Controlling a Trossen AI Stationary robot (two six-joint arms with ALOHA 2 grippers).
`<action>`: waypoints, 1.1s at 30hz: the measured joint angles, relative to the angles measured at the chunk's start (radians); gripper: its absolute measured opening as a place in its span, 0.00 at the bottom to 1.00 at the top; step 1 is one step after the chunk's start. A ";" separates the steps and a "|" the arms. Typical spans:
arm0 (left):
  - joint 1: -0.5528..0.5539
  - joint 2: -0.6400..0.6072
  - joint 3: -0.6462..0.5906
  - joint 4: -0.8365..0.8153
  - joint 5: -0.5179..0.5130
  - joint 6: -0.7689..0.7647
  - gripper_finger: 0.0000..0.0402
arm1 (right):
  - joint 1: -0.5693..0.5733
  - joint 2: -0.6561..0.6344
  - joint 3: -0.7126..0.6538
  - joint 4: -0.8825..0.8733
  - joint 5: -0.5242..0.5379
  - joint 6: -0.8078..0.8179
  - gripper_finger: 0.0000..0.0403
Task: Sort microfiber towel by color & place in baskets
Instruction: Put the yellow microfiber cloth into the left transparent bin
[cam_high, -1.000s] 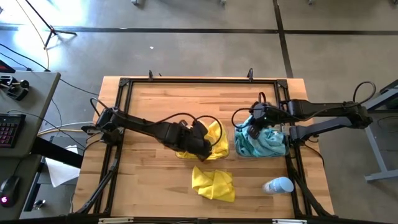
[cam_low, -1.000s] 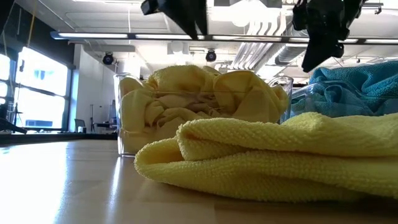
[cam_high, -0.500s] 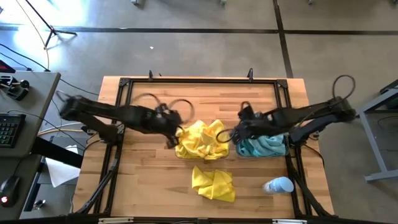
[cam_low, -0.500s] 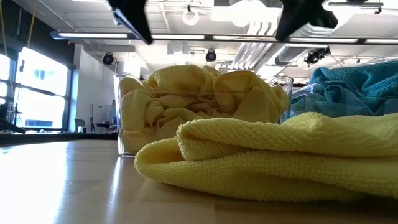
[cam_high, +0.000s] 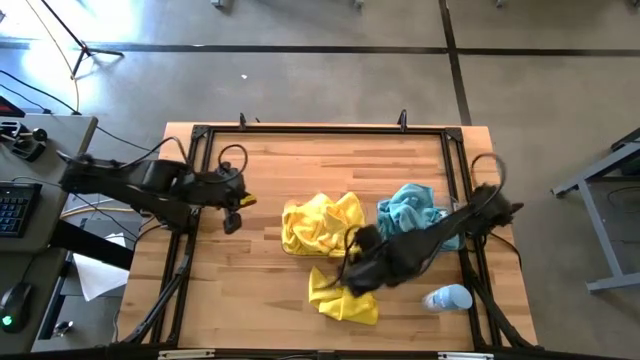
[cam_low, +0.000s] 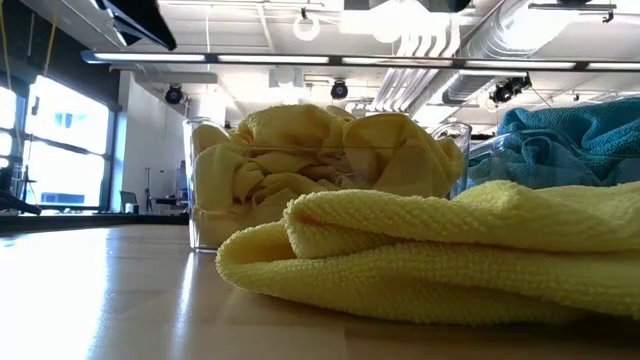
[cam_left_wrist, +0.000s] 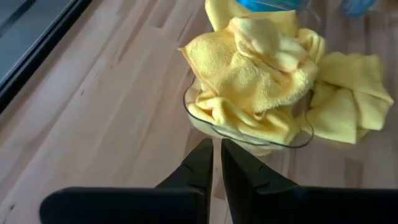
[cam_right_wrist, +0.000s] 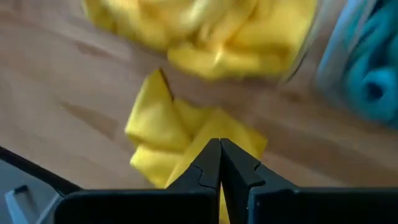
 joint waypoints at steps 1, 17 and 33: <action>0.000 -0.017 -0.011 0.000 0.005 0.000 0.05 | 0.012 0.036 0.035 -0.016 -0.013 0.021 0.00; 0.000 -0.120 -0.133 -0.030 0.071 -0.069 0.05 | 0.058 0.364 0.164 0.057 -0.217 0.109 0.24; 0.000 -0.120 -0.170 -0.024 0.119 -0.122 0.05 | 0.057 0.493 0.164 0.167 -0.220 0.055 0.61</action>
